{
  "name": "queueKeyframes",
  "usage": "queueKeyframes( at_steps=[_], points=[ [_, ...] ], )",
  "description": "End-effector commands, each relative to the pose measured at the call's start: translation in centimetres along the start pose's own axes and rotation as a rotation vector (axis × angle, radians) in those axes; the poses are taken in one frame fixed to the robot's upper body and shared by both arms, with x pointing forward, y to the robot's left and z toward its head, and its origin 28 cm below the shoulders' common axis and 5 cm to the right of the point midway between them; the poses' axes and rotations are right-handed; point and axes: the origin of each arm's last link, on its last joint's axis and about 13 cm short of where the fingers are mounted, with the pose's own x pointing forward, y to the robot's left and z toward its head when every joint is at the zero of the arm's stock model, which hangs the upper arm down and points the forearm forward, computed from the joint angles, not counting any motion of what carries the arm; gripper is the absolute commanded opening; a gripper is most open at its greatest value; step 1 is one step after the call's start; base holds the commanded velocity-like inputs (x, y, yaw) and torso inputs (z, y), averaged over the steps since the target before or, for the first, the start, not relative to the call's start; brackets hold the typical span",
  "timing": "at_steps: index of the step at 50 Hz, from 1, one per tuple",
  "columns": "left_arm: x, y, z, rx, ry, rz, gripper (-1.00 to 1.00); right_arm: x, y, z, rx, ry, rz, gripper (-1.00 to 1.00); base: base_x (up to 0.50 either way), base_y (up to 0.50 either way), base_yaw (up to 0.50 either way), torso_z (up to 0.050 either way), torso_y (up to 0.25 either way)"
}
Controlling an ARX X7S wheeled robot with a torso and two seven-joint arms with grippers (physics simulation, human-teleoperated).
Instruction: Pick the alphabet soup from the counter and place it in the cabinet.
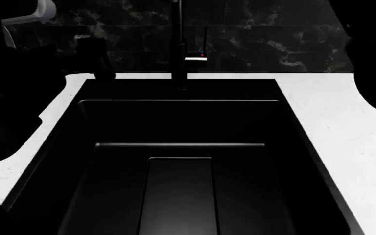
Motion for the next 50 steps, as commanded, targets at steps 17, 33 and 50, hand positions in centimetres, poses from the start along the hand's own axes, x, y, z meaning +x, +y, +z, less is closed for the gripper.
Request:
queueKeyframes(
  at_steps=[17,33,50],
  points=[
    [0.0,-0.3,0.5,0.006,-0.013,-0.021,1.00,2.9,-0.4,6.4,-0.089,-0.176,0.047,-1.00,0.01,0.00,0.00,0.003,0.000],
    [0.2,-0.4,0.5,0.006,-0.011,-0.026,1.00,3.7,-0.3,8.1,-0.106,-0.215,0.075,-1.00,0.00,0.00,0.00,0.001,0.000],
    [0.4,-0.4,0.5,0.005,-0.006,-0.028,1.00,5.5,-1.0,8.9,-0.097,-0.224,0.066,-1.00,0.00,0.00,0.00,0.001,0.000]
  ],
)
